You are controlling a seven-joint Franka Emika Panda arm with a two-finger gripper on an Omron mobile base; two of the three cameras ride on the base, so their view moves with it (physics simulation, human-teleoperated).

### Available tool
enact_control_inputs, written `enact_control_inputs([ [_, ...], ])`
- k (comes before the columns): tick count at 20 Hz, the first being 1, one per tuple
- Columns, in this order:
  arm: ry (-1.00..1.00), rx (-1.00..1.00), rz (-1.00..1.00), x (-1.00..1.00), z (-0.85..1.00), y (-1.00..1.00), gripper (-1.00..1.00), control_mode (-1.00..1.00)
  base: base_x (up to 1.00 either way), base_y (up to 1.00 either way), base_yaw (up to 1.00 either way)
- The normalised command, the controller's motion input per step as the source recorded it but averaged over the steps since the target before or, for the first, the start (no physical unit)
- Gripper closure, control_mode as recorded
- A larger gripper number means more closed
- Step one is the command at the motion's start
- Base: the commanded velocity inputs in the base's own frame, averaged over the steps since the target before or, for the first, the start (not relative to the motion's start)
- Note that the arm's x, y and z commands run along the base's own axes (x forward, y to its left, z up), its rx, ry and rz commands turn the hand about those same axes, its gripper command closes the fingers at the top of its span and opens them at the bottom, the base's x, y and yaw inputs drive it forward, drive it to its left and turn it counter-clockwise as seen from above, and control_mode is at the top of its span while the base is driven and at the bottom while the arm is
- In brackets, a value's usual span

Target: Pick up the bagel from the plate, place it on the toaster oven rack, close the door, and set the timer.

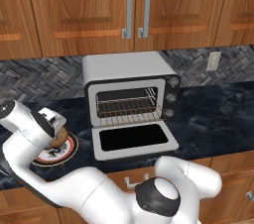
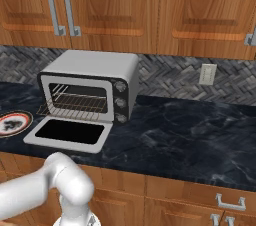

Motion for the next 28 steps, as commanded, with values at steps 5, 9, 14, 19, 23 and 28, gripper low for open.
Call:
enact_control_inputs([
  [5,-0.01,0.0,-0.08,0.0,0.48,-0.84,1.0,-1.0,0.0,0.0,0.0],
  [9,0.0,0.0,-0.08,0.06,0.32,-0.84,1.0,-1.0,0.0,0.0,0.0],
  [14,0.0,0.0,-0.03,0.35,0.2,-0.93,1.0,-1.0,0.0,0.0,0.0],
  [19,0.0,0.01,-0.02,0.43,0.17,-0.89,1.0,-1.0,0.0,0.0,0.0],
  [23,0.0,0.03,0.0,0.53,0.0,-0.64,1.0,-1.0,0.0,0.0,0.0],
  [28,0.0,0.03,0.0,0.66,-0.12,-0.32,1.0,-1.0,0.0,0.0,0.0],
])
